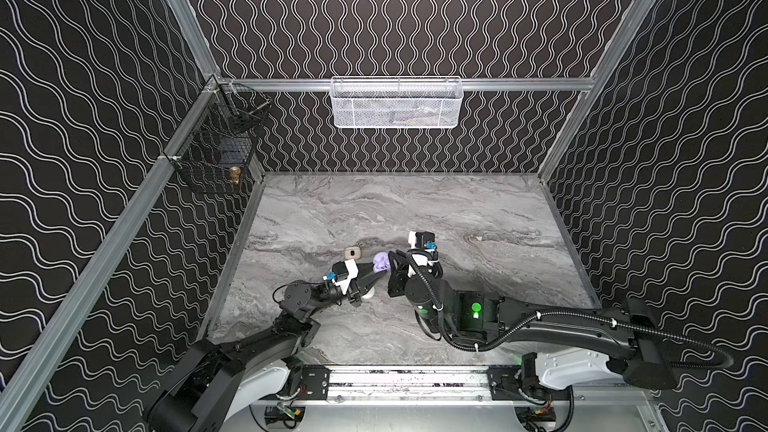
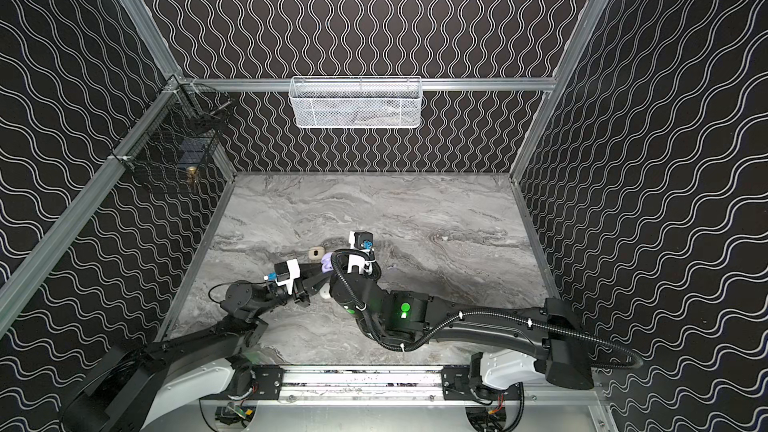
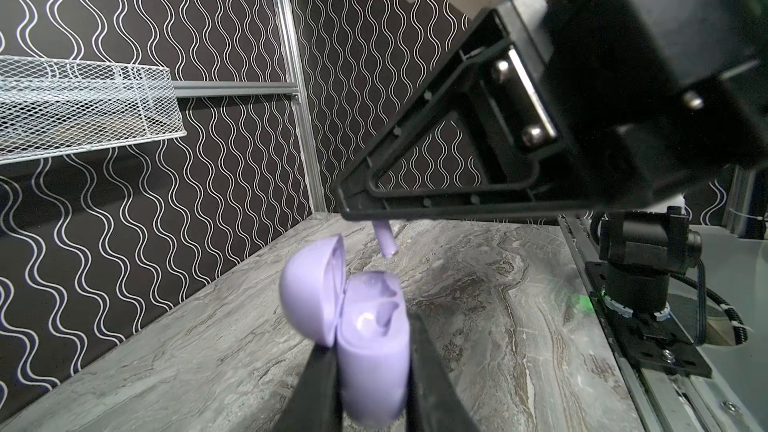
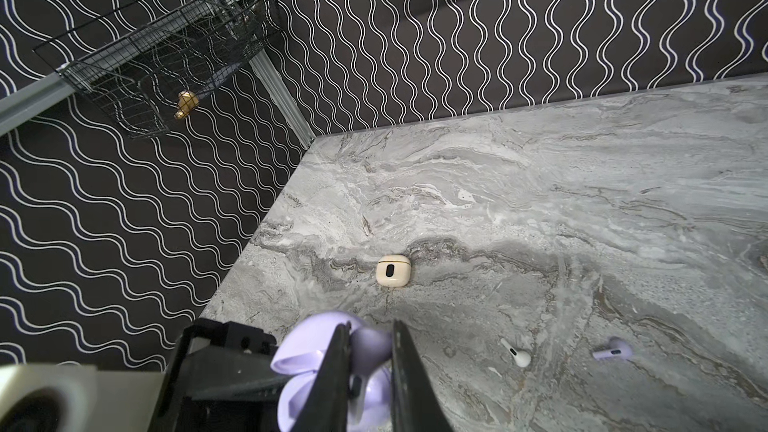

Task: Insert the wireless bluetooth earbuds into the charging case
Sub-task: 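Lower the lavender earbud into the open case slot with the right gripper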

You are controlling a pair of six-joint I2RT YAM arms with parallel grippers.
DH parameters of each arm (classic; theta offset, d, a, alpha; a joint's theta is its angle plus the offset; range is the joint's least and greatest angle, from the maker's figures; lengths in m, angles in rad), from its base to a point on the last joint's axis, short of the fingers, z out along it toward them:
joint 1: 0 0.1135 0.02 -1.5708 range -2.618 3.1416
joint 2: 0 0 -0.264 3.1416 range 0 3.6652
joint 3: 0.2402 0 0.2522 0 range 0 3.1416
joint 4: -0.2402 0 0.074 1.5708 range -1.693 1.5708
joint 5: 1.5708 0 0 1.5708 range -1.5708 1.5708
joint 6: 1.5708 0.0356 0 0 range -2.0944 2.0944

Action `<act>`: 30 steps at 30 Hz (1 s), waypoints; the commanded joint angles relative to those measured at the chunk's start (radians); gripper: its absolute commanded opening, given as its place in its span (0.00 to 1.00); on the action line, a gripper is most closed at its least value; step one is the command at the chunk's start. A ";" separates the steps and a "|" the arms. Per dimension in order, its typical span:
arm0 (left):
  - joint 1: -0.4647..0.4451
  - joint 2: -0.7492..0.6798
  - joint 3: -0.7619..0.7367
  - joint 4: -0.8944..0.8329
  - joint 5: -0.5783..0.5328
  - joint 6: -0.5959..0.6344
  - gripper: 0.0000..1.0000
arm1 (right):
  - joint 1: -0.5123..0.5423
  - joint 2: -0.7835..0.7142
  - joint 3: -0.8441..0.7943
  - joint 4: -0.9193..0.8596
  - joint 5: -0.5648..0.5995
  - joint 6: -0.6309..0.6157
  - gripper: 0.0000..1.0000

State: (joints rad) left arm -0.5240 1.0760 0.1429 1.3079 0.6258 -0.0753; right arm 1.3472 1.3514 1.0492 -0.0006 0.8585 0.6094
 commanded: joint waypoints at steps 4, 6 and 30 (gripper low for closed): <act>0.000 -0.014 0.006 0.000 -0.007 0.002 0.00 | -0.004 0.036 0.023 0.042 0.028 -0.004 0.08; 0.000 -0.017 0.006 0.001 -0.009 0.003 0.00 | -0.007 0.047 0.030 0.033 0.027 0.002 0.08; -0.001 -0.028 0.011 -0.033 -0.025 0.010 0.00 | -0.005 0.052 -0.015 0.015 -0.020 0.079 0.05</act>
State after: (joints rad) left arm -0.5240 1.0508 0.1436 1.2358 0.6033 -0.0746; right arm 1.3399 1.4097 1.0435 0.0090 0.8516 0.6662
